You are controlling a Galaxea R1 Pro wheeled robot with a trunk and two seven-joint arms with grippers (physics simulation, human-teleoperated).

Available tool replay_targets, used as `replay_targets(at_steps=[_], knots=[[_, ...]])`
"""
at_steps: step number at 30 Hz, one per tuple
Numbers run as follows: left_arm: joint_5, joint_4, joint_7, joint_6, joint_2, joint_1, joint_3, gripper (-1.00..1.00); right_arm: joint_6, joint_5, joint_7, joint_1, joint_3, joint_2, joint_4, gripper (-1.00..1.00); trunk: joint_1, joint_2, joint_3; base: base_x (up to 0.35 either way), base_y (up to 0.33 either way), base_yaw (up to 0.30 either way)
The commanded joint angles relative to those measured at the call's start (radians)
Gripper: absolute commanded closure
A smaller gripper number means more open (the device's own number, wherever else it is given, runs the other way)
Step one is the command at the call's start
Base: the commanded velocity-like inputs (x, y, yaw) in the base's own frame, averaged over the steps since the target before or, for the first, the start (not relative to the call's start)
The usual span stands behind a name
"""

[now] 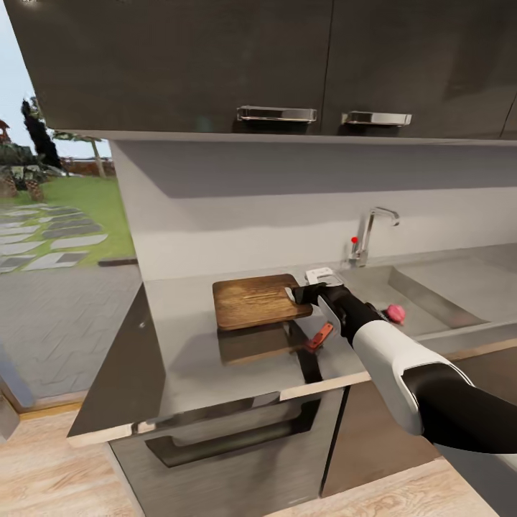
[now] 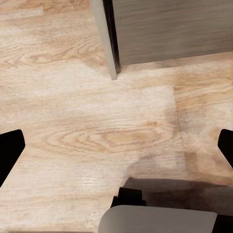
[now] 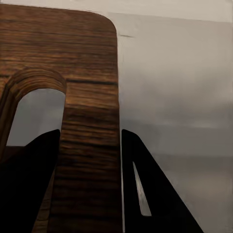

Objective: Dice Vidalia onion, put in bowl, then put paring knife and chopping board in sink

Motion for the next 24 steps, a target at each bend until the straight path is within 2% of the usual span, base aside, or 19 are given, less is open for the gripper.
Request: replay_targets(at_steps=[1,6,12,24], knots=[[0.006,-0.002,0.000,-0.001,0.000,0.001,-0.001,-1.00,0.005,-0.001,0.003,-0.001,0.003,0.000,-0.002,1.00,0.000,-0.001,-0.001,0.000,0.000,0.194],[0.005,-0.002,0.000,-0.001,0.000,0.001,-0.001,-1.00,0.005,-0.001,0.003,-0.001,0.003,0.000,-0.002,1.00,0.000,-0.001,-0.001,0.000,0.000,0.218],[0.005,-0.002,0.000,-0.001,0.000,0.001,-0.001,-1.00,0.004,-0.001,0.003,-0.001,0.003,0.000,-0.001,1.00,0.000,-0.001,-0.001,0.000,-0.006,0.062],[0.007,-0.001,0.000,-0.001,0.000,0.001,-0.001,-1.00,0.004,-0.001,0.003,-0.001,0.003,-0.002,-0.002,1.00,0.000,-0.001,-0.001,0.000,-0.240,0.001]])
